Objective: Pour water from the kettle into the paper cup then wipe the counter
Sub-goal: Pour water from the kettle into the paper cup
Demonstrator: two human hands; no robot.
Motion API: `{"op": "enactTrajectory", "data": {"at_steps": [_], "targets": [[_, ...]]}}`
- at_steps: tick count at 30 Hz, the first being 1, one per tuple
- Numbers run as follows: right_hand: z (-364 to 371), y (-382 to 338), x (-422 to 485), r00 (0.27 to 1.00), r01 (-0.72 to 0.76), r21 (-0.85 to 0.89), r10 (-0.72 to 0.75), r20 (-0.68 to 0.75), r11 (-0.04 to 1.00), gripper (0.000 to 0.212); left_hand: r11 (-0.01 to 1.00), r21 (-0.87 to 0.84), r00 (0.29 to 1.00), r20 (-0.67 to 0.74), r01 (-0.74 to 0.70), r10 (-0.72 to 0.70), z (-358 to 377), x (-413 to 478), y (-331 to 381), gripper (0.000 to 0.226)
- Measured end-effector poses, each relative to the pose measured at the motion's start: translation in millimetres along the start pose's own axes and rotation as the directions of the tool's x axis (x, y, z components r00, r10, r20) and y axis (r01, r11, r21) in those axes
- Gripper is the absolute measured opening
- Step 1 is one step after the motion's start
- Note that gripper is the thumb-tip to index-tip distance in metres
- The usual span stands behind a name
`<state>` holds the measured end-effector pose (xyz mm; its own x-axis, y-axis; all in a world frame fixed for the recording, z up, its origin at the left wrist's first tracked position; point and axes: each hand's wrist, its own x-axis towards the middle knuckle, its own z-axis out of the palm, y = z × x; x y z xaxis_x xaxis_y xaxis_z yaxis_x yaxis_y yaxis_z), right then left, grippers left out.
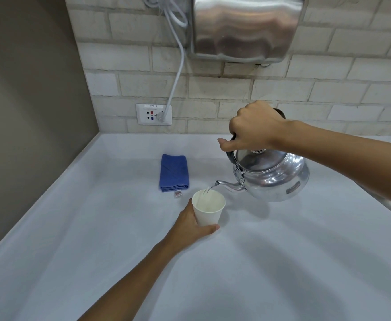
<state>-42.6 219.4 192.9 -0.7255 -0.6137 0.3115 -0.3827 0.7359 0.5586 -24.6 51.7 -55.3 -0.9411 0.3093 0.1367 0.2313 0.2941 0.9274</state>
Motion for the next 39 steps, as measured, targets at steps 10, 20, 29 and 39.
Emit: {"op": "enactTrajectory", "data": {"at_steps": [10,20,29,39], "targets": [[-1.0,-0.1,-0.9,1.000,0.014,0.001,-0.014,0.007,1.000,0.063,1.000,-0.005,1.000,0.002,-0.001,0.001,-0.1,0.5,-1.5,0.085],[-4.6,1.3,-4.0,1.000,0.013,0.005,-0.013,0.000,1.000,0.063,1.000,0.000,1.000,0.006,-0.009,0.009,0.0,0.5,-1.6,0.086],[-7.2,2.2,-6.2,1.000,0.015,-0.008,-0.015,-0.001,1.000,0.063,1.000,0.007,1.000,0.000,-0.013,0.013,0.0,1.0,-1.9,0.082],[-13.2,2.2,-6.9,1.000,0.018,-0.010,-0.018,0.003,1.000,0.064,1.000,0.008,1.000,0.000,-0.019,0.019,-0.1,0.6,-2.5,0.083]]}}
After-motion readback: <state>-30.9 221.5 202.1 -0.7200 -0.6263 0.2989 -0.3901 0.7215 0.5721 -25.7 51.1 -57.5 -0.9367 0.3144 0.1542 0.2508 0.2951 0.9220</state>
